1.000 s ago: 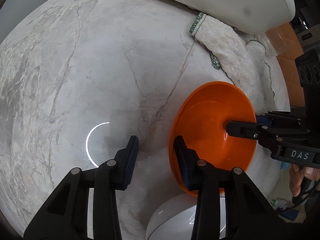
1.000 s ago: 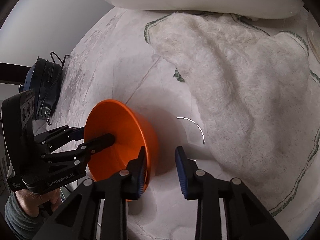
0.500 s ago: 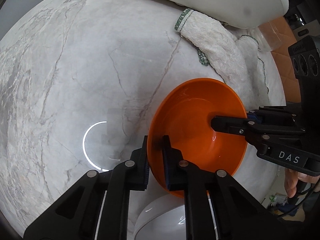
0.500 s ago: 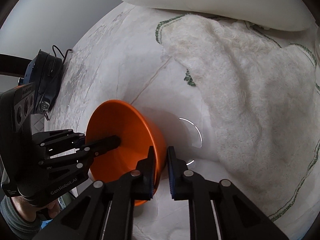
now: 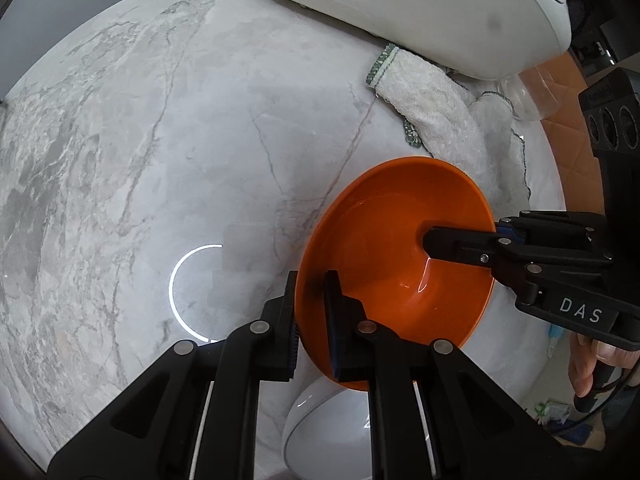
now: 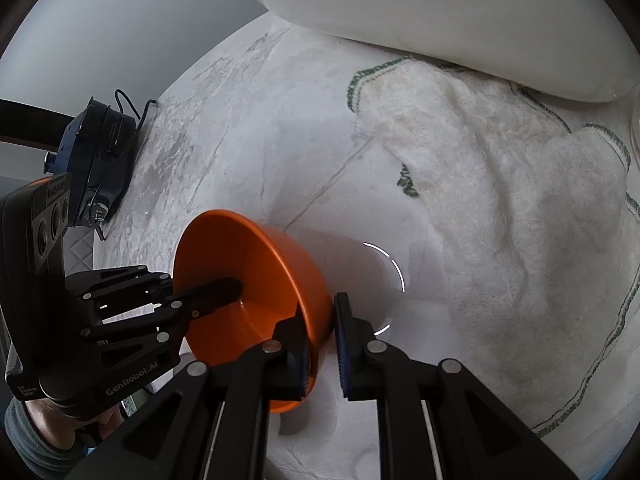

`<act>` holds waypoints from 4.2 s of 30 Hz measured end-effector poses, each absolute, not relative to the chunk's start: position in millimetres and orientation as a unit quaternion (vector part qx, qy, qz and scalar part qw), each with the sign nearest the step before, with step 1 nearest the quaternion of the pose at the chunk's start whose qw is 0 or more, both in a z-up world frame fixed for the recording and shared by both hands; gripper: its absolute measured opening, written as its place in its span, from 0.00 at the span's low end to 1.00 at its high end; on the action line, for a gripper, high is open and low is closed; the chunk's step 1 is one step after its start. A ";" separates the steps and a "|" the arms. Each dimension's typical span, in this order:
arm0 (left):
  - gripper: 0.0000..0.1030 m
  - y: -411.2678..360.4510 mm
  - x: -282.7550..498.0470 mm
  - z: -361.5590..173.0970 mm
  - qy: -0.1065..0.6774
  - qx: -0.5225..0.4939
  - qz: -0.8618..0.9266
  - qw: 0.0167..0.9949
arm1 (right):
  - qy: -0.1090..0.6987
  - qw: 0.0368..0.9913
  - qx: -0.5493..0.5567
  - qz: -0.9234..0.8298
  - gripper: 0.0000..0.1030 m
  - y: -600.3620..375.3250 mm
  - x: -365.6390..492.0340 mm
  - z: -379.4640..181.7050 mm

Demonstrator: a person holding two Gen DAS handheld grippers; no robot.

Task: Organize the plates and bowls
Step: 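Lift the orange bowl with both tools and carry it toward the blue-patterned bowl, then lower the orange bowl into the blue-patterned bowl and open both tools, then reach both tools to the white bowl and pinch its rim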

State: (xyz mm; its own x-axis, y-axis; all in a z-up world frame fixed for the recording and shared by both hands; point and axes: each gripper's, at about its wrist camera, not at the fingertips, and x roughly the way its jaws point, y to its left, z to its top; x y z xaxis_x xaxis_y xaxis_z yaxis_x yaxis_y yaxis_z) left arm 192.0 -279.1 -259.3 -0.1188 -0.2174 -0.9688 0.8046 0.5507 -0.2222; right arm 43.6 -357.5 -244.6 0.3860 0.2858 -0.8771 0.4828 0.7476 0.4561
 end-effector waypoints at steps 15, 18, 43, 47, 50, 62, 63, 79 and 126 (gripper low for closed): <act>0.09 -103.7 229.0 -183.5 0.608 0.155 -0.346 0.698 | 0.550 0.795 0.254 0.020 0.12 -237.5 118.3 -180.5; 0.09 -52.2 229.3 -176.0 0.610 0.137 -0.323 0.710 | 0.557 0.795 0.237 0.047 0.12 -198.0 132.7 -175.9; 0.10 248.4 153.9 -217.5 0.662 0.016 -0.168 0.730 | 0.648 0.725 0.101 0.209 0.13 85.4 135.5 -222.5; 0.10 248.6 149.7 -229.9 0.663 0.027 -0.158 0.731 | 0.660 0.717 0.089 0.205 0.12 92.5 132.0 -236.0; 0.10 247.1 147.6 -236.7 0.662 0.035 -0.152 0.733 | 0.665 0.716 0.077 0.201 0.12 96.9 129.7 -243.6; 0.12 251.7 152.7 -249.7 0.655 0.023 -0.137 0.743 | 0.661 0.724 0.053 0.191 0.12 98.7 132.3 -255.3; 0.13 252.6 152.5 -248.3 0.652 0.022 -0.135 0.746 | 0.661 0.724 0.052 0.191 0.12 99.0 132.3 -255.2; 0.99 238.4 146.1 -153.9 0.552 0.023 -0.100 0.828 | 0.550 0.782 0.174 0.236 0.84 40.6 113.8 -184.9; 0.71 -139.4 146.3 -273.0 0.633 0.199 -0.355 0.658 | 0.536 0.728 0.426 -0.028 0.49 -283.6 -26.0 -273.8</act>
State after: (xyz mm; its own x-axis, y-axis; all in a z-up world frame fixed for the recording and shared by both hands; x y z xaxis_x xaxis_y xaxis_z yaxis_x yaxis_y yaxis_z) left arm 146.3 -139.4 -273.0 -0.0543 -0.2159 -0.9749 0.7192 0.6688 -0.1881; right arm -26.0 -283.6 -273.8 0.4240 0.4169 -0.8040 0.4973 0.6347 0.5915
